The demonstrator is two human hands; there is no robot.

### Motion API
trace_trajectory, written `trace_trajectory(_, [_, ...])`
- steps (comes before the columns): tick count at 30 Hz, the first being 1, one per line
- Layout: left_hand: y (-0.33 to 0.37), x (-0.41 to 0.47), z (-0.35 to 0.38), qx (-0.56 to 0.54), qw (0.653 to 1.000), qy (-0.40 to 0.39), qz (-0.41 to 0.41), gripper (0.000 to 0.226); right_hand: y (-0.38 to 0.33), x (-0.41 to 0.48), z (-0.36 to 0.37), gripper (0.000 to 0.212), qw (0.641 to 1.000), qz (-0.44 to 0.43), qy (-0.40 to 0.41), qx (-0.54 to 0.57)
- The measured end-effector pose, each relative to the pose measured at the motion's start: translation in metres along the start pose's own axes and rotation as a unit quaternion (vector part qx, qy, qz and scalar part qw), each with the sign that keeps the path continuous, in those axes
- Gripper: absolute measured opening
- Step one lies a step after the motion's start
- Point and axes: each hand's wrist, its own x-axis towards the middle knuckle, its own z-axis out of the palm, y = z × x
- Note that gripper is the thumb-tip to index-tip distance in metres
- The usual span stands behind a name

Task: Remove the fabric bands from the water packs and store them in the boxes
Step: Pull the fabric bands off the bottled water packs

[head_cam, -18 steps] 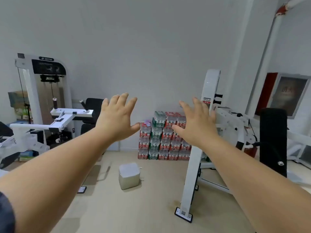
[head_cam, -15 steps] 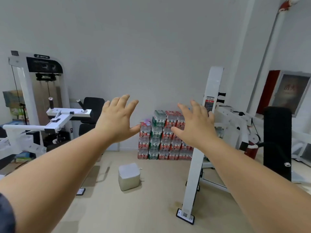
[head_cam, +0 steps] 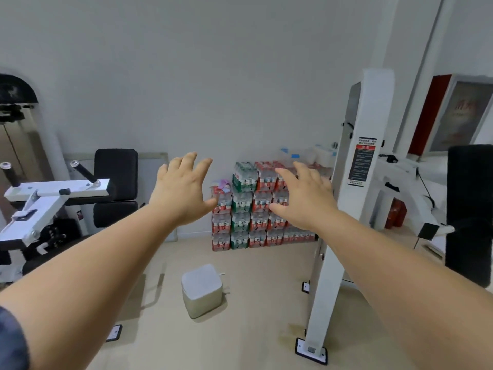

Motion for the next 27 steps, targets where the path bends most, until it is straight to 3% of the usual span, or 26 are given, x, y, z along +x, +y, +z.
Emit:
trace_trajectory(18, [0.037,0.28,0.262,-0.022,0.993,-0.11,-0.045,0.083,0.139,0.32,0.195,0.084,0.996,-0.04,-0.075,0.02])
trace_trajectory(27, [0.017,0.4,0.403,-0.036,0.986,-0.156,-0.056,0.084,0.153,0.478,0.304,0.083,0.991,-0.053,-0.117,0.038])
